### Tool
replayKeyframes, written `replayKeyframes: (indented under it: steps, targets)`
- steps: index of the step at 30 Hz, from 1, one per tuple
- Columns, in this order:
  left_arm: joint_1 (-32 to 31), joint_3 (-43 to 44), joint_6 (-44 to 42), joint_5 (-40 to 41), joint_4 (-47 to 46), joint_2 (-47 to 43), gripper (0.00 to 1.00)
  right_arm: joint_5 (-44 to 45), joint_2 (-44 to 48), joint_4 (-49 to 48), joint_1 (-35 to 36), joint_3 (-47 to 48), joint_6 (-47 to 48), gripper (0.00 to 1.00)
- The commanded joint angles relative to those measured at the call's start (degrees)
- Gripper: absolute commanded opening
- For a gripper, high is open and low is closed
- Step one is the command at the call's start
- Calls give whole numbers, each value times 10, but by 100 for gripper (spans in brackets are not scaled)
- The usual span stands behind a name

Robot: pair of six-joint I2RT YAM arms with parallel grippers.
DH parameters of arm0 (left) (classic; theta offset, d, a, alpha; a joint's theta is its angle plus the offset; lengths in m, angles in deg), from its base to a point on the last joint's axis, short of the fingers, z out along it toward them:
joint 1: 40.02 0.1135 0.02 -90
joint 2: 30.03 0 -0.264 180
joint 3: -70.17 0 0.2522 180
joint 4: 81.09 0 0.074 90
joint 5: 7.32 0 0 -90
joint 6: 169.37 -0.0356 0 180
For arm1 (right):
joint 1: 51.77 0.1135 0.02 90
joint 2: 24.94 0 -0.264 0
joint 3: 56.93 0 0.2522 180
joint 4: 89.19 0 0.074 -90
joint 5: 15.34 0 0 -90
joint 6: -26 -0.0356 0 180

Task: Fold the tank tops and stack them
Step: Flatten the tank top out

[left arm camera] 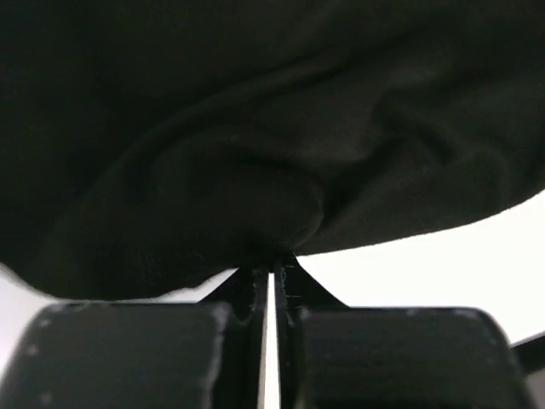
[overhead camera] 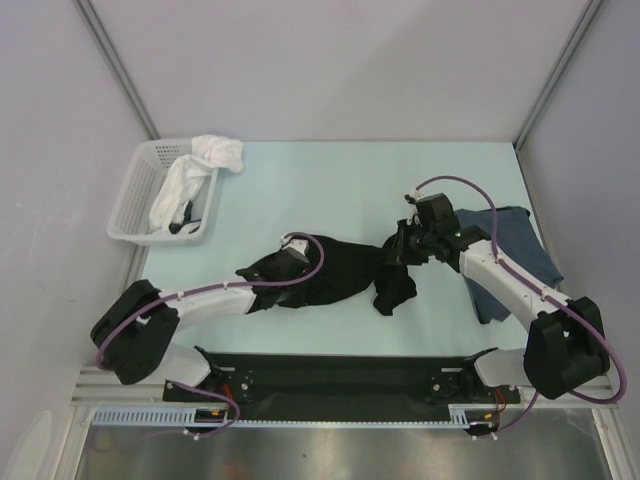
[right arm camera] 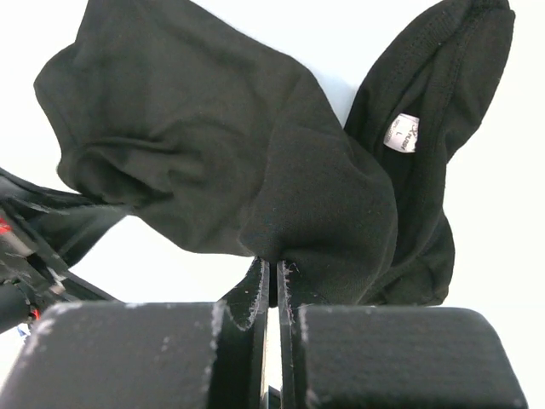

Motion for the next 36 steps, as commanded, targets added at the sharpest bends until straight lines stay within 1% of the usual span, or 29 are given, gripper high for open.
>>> replayKeyframes:
  steps: [1, 2, 3, 5, 6, 7, 8, 9, 10, 11, 12, 13, 17, 18, 20, 21, 25, 28, 30, 33, 34, 36]
  targets:
    - [-2, 25, 16, 108, 51, -46, 0, 1, 21, 4, -1, -15, 13, 0]
    - [3, 25, 15, 115, 60, -69, 0, 0, 25, 5, -2, -22, 16, 0]
    - [17, 31, 14, 114, 85, -116, 0, -1, 30, 8, 0, -29, 18, 0]
    - [45, 40, 9, 80, 109, -155, 0, 5, 33, 3, 16, -49, 13, 0]
    - [81, 48, 2, 61, 125, -187, 0, 9, 34, 3, 30, -54, 11, 0]
    - [103, 50, -1, 41, 132, -206, 0, 14, 33, 0, 41, -58, 3, 0]
    - [125, 52, -9, 1, 135, -223, 0, 16, 30, -8, 69, -68, -2, 0]
    - [173, 53, -13, -19, 140, -238, 0, 16, 26, -11, 81, -73, -6, 0]
    - [196, 55, -17, -36, 144, -267, 0, 18, 19, -17, 93, -77, -11, 0]
    - [216, 59, -21, -68, 148, -278, 0, 22, 15, -18, 118, -79, -14, 0]
    - [247, 69, -21, -78, 161, -288, 0, 22, 13, -17, 126, -83, -16, 0]
    - [257, 75, -22, -85, 168, -298, 0, 20, 11, -16, 137, -84, -17, 0]
    - [284, 114, -25, -65, 215, -308, 0, 9, 28, 2, 185, -88, -20, 0]
    - [297, 122, -29, -64, 225, -312, 0, 9, 36, 6, 206, -88, -28, 0]
    - [314, 126, -36, -68, 230, -317, 0, 9, 54, 18, 225, -94, -37, 0]
    - [332, 128, -37, -80, 231, -319, 0, 9, 76, 21, 237, -95, -46, 0]
    - [378, 129, -49, -110, 229, -313, 0, 15, 111, 52, 252, -106, -56, 0]
    - [390, 128, -54, -115, 229, -304, 0, 20, 120, 56, 260, -124, -61, 0]
    - [390, 118, -53, -128, 217, -301, 0, 30, 124, 55, 259, -138, -67, 13]
    - [391, 98, -51, -154, 200, -293, 0, 36, 137, 35, 260, -152, -75, 23]
    - [391, 94, -51, -157, 197, -290, 0, 39, 139, 29, 259, -152, -76, 26]
    - [391, 86, -48, -163, 191, -287, 0, 49, 137, 12, 254, -150, -81, 26]
